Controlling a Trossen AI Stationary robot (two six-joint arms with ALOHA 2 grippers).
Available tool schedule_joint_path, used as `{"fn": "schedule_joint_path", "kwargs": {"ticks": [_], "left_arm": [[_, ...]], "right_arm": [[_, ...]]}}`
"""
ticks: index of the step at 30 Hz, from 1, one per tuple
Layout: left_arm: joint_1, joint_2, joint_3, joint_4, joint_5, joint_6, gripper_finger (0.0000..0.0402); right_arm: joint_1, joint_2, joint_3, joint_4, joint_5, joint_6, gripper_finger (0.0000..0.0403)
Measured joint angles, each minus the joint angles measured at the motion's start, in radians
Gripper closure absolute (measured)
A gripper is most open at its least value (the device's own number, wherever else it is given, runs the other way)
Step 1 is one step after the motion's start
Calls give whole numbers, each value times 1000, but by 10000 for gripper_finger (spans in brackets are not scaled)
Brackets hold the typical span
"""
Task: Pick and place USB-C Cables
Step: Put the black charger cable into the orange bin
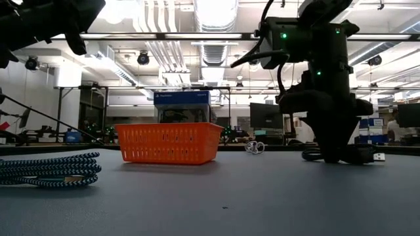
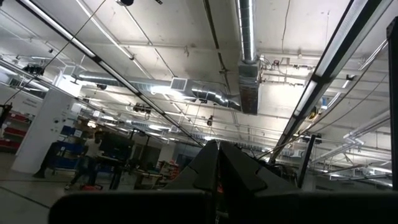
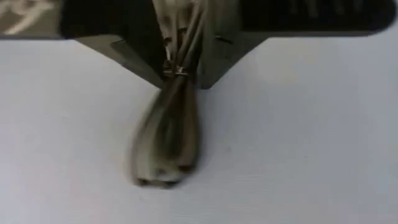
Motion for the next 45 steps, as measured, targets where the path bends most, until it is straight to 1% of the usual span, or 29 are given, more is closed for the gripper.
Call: {"fn": "schedule_joint_path", "kwargs": {"ticks": [2,4,11,15,19,22,25,28,33,41,45], "left_arm": [[0,0,0,0,0,0,402],[0,3,0,-1,0,0,402],[0,11,0,-3,0,0,402],[0,11,0,-1,0,0,402],[0,11,0,0,0,0,402],[0,12,0,-1,0,0,402],[0,18,0,-1,0,0,402],[0,18,0,0,0,0,402],[0,15,0,1,0,0,402],[0,18,0,1,0,0,402],[0,18,0,0,0,0,402]], "right_arm": [[1,-5,0,-5,1,-2,360],[0,-12,-1,-8,4,-6,374],[1,-65,-2,-8,15,-14,368],[11,-111,-2,0,87,-14,365],[27,-155,-2,55,178,-15,363],[40,-172,-2,132,239,-49,362],[44,-175,-2,242,266,-93,362],[44,-175,-2,356,260,-144,361],[31,-175,-2,480,217,-179,361],[30,-171,-2,760,217,-295,360],[22,-171,-2,866,215,-339,360]]}}
